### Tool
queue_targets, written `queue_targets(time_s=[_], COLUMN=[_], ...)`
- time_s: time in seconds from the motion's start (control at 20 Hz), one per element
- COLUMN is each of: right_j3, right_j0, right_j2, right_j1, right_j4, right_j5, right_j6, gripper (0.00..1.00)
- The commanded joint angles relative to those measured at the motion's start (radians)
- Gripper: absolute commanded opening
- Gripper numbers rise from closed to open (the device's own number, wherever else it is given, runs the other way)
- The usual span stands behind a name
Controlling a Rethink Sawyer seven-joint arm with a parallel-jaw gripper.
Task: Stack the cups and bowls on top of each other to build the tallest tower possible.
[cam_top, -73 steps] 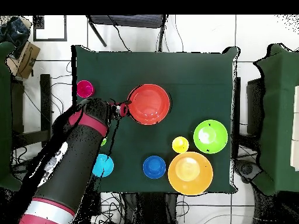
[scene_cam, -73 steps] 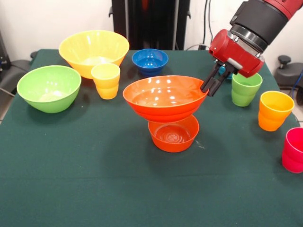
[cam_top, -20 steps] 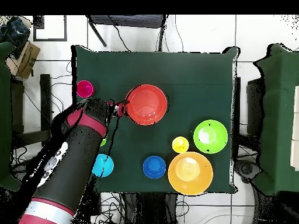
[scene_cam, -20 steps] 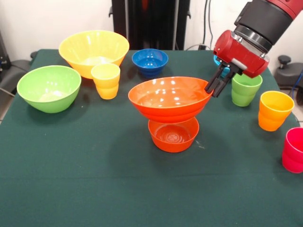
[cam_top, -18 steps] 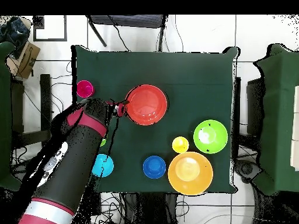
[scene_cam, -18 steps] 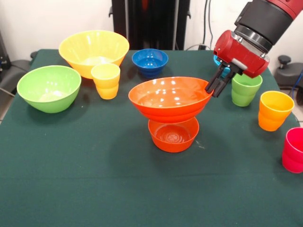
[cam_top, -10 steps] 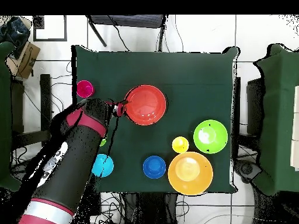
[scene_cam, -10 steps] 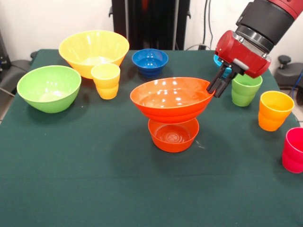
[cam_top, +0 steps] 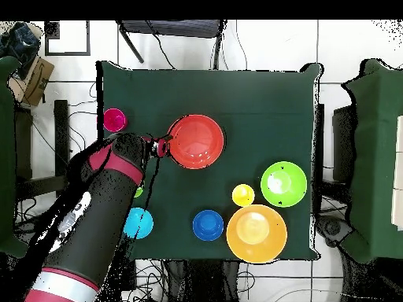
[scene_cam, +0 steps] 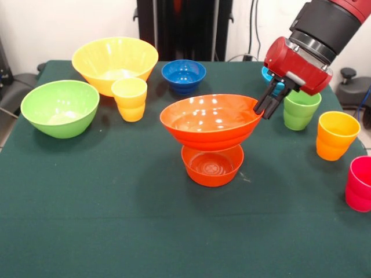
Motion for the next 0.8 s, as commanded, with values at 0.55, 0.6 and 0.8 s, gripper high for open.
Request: queue_targets(time_s=[0.55,0.6,0.8], right_j3=[-0.038,-0.038,-0.041], right_j0=[0.017,0.015,0.018], right_j2=[0.055,0.057,0.055], right_j1=[0.018,0.016,0.017], right_j4=[0.029,0.029,0.031], right_j5=[0.075,0.075,0.082], right_j6=[0.117,0.114,0.117], gripper=[0.0,0.0,0.0])
